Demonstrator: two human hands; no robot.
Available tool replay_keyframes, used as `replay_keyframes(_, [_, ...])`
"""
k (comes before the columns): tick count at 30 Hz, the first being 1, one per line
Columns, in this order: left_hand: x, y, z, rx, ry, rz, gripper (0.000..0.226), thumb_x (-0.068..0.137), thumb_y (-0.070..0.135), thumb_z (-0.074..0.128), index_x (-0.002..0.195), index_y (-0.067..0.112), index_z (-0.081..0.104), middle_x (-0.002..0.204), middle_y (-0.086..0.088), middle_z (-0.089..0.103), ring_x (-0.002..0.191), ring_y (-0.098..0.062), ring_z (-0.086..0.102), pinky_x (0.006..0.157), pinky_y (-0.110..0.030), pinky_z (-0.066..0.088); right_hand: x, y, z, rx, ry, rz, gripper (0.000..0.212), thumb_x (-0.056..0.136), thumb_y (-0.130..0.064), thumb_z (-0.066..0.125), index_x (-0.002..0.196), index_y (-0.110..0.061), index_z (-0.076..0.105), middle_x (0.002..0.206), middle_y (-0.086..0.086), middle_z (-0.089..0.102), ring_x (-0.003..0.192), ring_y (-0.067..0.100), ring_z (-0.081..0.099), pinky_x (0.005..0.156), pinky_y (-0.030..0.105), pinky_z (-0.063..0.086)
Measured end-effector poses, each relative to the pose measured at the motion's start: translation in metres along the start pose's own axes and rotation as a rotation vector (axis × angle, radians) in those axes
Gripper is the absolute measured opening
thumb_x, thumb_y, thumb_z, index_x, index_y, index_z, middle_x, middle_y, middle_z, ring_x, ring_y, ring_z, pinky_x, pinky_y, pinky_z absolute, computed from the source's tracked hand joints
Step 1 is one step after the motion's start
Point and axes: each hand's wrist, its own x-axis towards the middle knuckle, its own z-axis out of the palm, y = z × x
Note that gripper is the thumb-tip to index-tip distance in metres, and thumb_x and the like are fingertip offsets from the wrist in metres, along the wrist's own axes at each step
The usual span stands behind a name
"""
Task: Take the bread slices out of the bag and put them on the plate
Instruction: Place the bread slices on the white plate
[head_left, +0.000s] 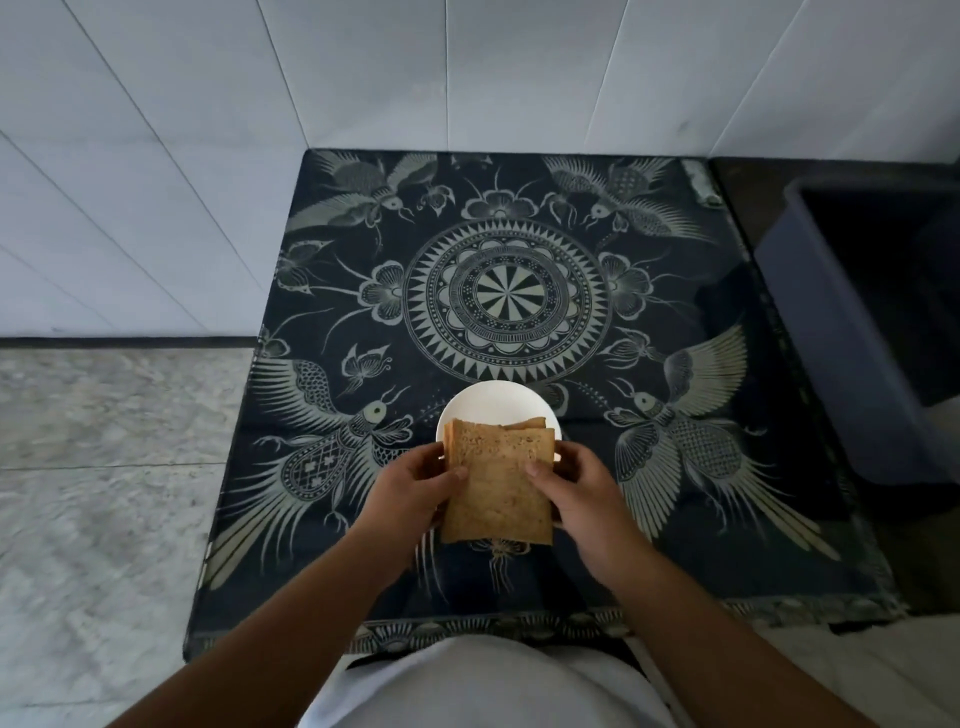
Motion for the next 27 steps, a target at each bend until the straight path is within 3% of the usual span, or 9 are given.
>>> replay_keyframes(3, [0.025,0.001,0.001,0.046,0.043,0.0,0.038,0.089,0.01,0.069,0.126,0.018,0.063,0.1,0.007,0.078,0.091,-0.015,0.074,0.077,-0.043,0.062,0.027,0.0,0.006,-0.03,0.049,0.017,0.047,0.082,-0.026,0.08,0.122,-0.025,0.054,0.115,0.002,0.07,0.099,0.018,0.07,0.079,0.045,0.061])
replay_keyframes(7, [0.056,0.004,0.006,0.07,0.116,-0.023,0.039,0.087,0.016,0.072,0.125,0.018,0.064,0.104,0.004,0.077,0.096,-0.019,0.073,0.082,-0.05,0.061,0.06,0.002,0.007,-0.03,0.067,0.023,0.033,0.085,-0.024,0.078,0.11,-0.029,0.057,0.113,0.001,0.069,0.097,0.016,0.07,0.068,0.033,0.06])
replay_keyframes(12, [0.08,0.009,0.016,0.111,0.16,-0.062,0.037,0.092,0.018,0.066,0.128,0.019,0.062,0.115,0.001,0.072,0.103,-0.022,0.069,0.086,-0.051,0.06,0.095,0.002,0.007,-0.088,0.084,0.012,0.026,0.086,-0.022,0.077,0.102,-0.034,0.061,0.111,-0.001,0.07,0.104,0.018,0.068,0.085,0.04,0.059])
replay_keyframes(17, [0.099,0.008,0.026,0.222,0.176,-0.02,0.034,0.094,0.02,0.062,0.127,0.025,0.062,0.114,0.006,0.072,0.104,-0.014,0.068,0.089,-0.045,0.059,0.117,0.006,0.007,-0.116,0.083,0.013,0.03,0.086,-0.026,0.076,0.113,-0.032,0.064,0.114,-0.001,0.07,0.105,0.018,0.067,0.088,0.047,0.058])
replay_keyframes(21, [0.107,0.006,0.034,0.236,0.153,-0.018,0.042,0.093,0.016,0.063,0.133,0.028,0.056,0.117,0.01,0.069,0.106,-0.01,0.067,0.084,-0.039,0.061,0.123,0.011,0.009,-0.23,0.104,-0.01,0.047,0.088,-0.026,0.073,0.131,-0.024,0.056,0.126,0.004,0.059,0.109,0.015,0.063,0.088,0.044,0.059])
replay_keyframes(25, [0.114,0.006,0.038,0.289,0.173,0.008,0.044,0.091,0.018,0.063,0.131,0.032,0.053,0.114,0.015,0.066,0.102,-0.003,0.065,0.076,-0.024,0.06,0.126,0.012,0.01,-0.231,0.059,-0.044,0.047,0.086,-0.019,0.073,0.125,-0.035,0.053,0.126,0.003,0.058,0.109,0.01,0.061,0.082,0.033,0.059])
replay_keyframes(27, [0.119,0.006,0.038,0.311,0.177,0.001,0.046,0.09,0.019,0.063,0.133,0.029,0.049,0.118,0.007,0.064,0.106,-0.009,0.063,0.082,-0.031,0.06,0.129,0.011,0.011,-0.233,0.03,-0.035,0.048,0.085,-0.016,0.073,0.125,-0.035,0.053,0.127,0.004,0.057,0.111,0.013,0.061,0.085,0.038,0.059])
